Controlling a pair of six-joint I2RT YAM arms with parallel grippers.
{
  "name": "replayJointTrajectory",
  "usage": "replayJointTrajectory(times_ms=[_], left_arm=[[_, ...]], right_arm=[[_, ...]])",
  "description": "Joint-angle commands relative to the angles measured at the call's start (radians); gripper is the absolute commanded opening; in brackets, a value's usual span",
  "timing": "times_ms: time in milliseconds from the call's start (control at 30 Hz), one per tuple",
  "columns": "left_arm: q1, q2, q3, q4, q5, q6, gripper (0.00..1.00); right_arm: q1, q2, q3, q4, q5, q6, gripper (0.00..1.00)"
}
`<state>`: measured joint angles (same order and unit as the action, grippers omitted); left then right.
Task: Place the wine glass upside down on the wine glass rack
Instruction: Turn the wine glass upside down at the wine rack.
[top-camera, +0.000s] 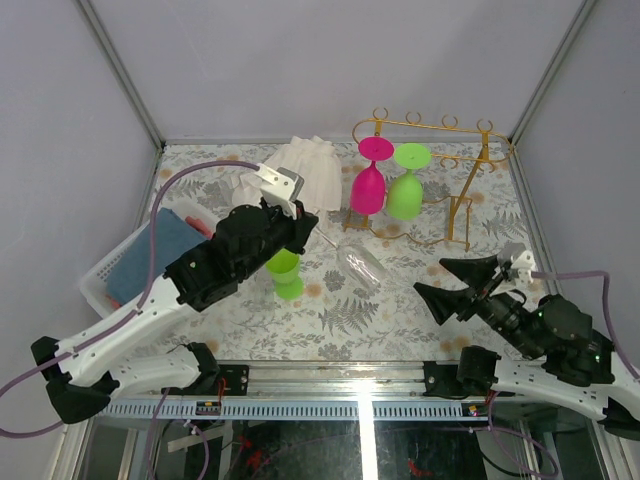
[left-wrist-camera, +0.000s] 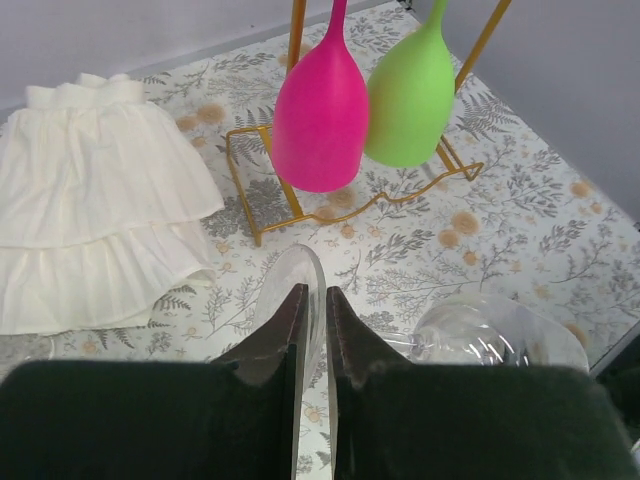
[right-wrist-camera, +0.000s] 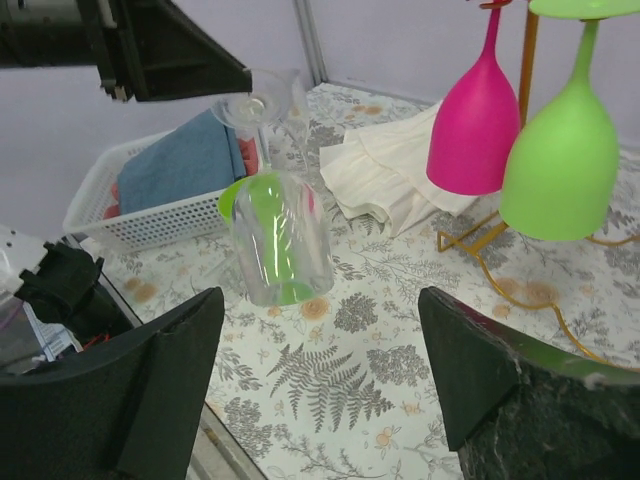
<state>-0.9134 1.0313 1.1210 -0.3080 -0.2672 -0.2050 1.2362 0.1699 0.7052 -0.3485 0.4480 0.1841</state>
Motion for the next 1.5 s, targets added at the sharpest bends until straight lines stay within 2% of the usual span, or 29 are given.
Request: replayJointTrajectory(times_ms=[0,167,300,400,567,633,700,833,967,1167,1467], left_arm=[[0.0,0.009,0.059,0.035,0.002,0.105,0.0],[-0.041,0.022,0.067,0.047,0.05,0.171,0.0],[-0.071,0.028,0.068,0.054,0.107,0.208,0.0],[-0.082,0.031,0.069,0.058,0.145,0.225,0.0],[-0.097,0.039,0.076,0.058,0.211,0.244,0.0],[-0.104,0.041,0.08,0.058,0.222,0.255,0.0],[-0.113,0.044,0.082,0.058,0.232,0.264,0.0],[-0.126,0.043,0.084,0.057,0.242,0.279,0.0],[-0.137,0.052,0.096,0.048,0.246,0.295,0.0],[-0.15,0.06,0.115,0.038,0.234,0.313,0.0],[-0.162,0.066,0.12,0.036,0.204,0.32,0.0]], right_arm=[[-0.003,0.184,0.184,-0.209,0.093,0.14,0.83],[-0.003,0.381,0.336,-0.294,0.075,0.223,0.72],[-0.003,0.513,0.451,-0.327,0.034,0.261,0.71],[-0.003,0.598,0.521,-0.348,-0.051,0.272,0.7],[-0.029,0.692,0.559,-0.315,-0.146,0.267,0.69],[-0.105,0.715,0.554,-0.285,-0.253,0.264,0.67],[-0.26,0.72,0.527,-0.234,-0.441,0.271,0.63],[-0.433,0.744,0.461,-0.14,-0.698,0.29,0.58],[-0.466,0.787,0.416,-0.049,-0.843,0.312,0.56],[-0.468,0.791,0.343,0.029,-0.882,0.332,0.54],[-0.468,0.764,0.288,0.056,-0.884,0.328,0.45]])
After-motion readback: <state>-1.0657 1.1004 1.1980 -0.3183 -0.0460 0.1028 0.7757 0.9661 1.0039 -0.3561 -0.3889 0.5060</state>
